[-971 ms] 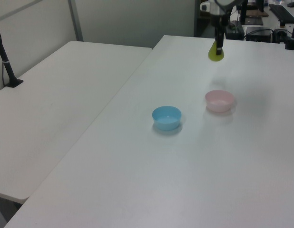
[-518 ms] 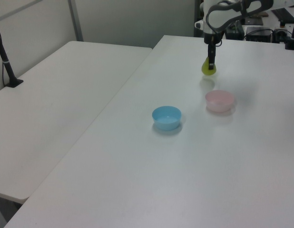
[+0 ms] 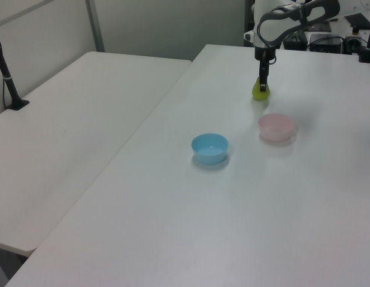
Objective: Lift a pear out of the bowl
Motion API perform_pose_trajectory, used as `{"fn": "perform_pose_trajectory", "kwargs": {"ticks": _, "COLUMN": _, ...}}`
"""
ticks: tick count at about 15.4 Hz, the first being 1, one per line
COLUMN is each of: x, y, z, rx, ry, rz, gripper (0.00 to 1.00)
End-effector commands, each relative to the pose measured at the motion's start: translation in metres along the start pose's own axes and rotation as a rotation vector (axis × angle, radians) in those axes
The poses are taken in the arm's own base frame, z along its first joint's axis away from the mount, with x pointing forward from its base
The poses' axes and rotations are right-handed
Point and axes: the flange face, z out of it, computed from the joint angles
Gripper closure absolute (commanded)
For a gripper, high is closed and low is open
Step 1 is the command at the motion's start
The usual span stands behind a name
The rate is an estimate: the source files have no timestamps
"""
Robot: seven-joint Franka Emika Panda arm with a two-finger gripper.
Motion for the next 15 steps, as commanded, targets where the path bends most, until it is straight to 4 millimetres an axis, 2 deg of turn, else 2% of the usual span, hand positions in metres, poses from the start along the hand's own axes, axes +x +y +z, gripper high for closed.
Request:
{"fn": "perform_pose_trajectory", "kwargs": {"ticks": 1, "x": -0.004, "y": -0.004, "z": -0.046, "rx": -0.015, "ry": 0.04, "rz": 0.094, "gripper": 0.0}}
{"fn": "perform_pose_trajectory", "kwargs": {"ticks": 3, "x": -0.014, "y": -0.017, "z": -0.092, "rx": -0.011, "ry": 0.034, "rz": 0.128, "gripper": 0.0}}
{"fn": "perform_pose_trajectory", "kwargs": {"ticks": 4, "x": -0.017, "y": -0.03, "z": -0.115, "rx": -0.007, "ry": 0.028, "rz": 0.12, "gripper": 0.0}}
{"fn": "perform_pose_trajectory", "kwargs": {"ticks": 6, "x": -0.022, "y": -0.062, "z": -0.162, "rx": -0.003, "ry": 0.021, "rz": 0.071, "gripper": 0.0}}
{"fn": "perform_pose_trajectory", "kwargs": {"ticks": 9, "x": -0.04, "y": -0.114, "z": -0.229, "rx": 0.017, "ry": 0.012, "rz": 0.052, "gripper": 0.0}}
{"fn": "perform_pose_trajectory", "kwargs": {"ticks": 11, "x": -0.051, "y": -0.151, "z": -0.262, "rx": 0.026, "ry": 0.001, "rz": 0.106, "gripper": 0.0}}
{"fn": "perform_pose_trajectory", "kwargs": {"ticks": 12, "x": -0.054, "y": -0.18, "z": -0.282, "rx": 0.033, "ry": 0.02, "rz": 0.147, "gripper": 0.0}}
{"fn": "perform_pose_trajectory", "kwargs": {"ticks": 14, "x": -0.059, "y": -0.214, "z": -0.295, "rx": 0.069, "ry": 0.043, "rz": 0.191, "gripper": 0.0}}
{"fn": "perform_pose_trajectory", "kwargs": {"ticks": 15, "x": -0.062, "y": -0.224, "z": -0.297, "rx": 0.093, "ry": 0.054, "rz": 0.197, "gripper": 0.0}}
